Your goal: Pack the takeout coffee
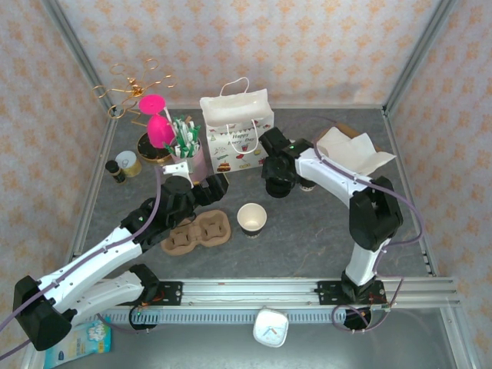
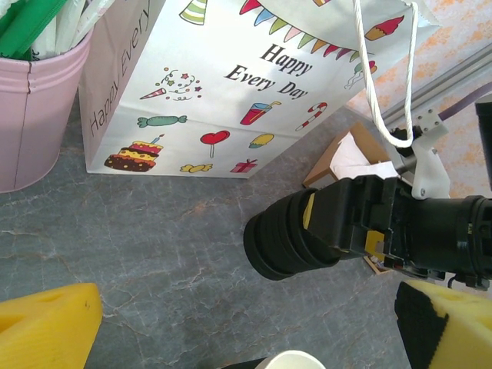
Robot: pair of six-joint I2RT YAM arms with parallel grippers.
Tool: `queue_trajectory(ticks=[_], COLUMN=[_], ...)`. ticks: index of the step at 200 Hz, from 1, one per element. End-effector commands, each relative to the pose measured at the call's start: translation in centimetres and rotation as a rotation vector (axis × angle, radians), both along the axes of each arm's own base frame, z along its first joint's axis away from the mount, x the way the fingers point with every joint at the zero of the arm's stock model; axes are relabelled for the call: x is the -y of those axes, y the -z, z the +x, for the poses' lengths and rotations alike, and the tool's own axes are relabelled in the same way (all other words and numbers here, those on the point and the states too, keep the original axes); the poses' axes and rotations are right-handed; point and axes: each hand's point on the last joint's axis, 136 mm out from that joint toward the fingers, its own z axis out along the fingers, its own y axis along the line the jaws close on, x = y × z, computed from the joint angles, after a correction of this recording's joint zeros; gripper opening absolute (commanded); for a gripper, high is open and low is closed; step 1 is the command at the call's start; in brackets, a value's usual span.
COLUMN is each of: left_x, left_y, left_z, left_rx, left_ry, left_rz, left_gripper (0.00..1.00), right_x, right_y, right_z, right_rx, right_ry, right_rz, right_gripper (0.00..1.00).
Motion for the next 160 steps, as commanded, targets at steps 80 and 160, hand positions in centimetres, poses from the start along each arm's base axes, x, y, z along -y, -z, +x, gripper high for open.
queue_trajectory(ticks=[80,160], left_x=[0.6,4.6], left_y=[0.5,2.2], left_z=[0.1,0.7], left_rx=[-0.019,-0.044], left_ry=[0.031,0.139], left_rz=[-0.013,-0.193], left_gripper=[0.99,0.83], right_x=[0.6,1.0], right_y=[-0.4,-0.4], right_z=[-0.3,0.0], right_rx=[0.024,0.027], right_ry=[0.06,0.084], right_rz=[0.076,0.141], right_gripper=[0.73,0.73])
